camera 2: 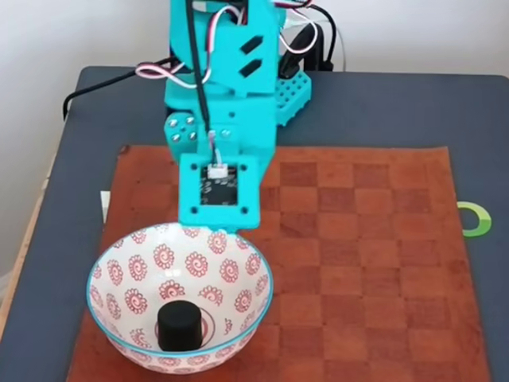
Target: Grasp a black cylinder and put it in the bin.
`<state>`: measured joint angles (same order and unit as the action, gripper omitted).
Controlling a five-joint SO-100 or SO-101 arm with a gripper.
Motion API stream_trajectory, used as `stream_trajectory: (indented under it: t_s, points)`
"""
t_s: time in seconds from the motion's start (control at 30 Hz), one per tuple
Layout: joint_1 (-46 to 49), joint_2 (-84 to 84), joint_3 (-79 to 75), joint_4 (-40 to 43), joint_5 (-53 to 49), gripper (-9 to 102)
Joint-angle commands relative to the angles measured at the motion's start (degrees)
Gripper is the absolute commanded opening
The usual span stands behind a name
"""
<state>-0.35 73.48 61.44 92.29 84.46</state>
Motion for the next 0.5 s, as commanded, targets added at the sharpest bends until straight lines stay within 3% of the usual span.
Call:
stream_trajectory:
  t_s: [0.0, 0.47]
  points:
    - [-1.3, 8.6, 1.7, 0.5, 1.2, 0]
    - [-10.5, 38.0, 34.7, 0.0, 9.9, 0]
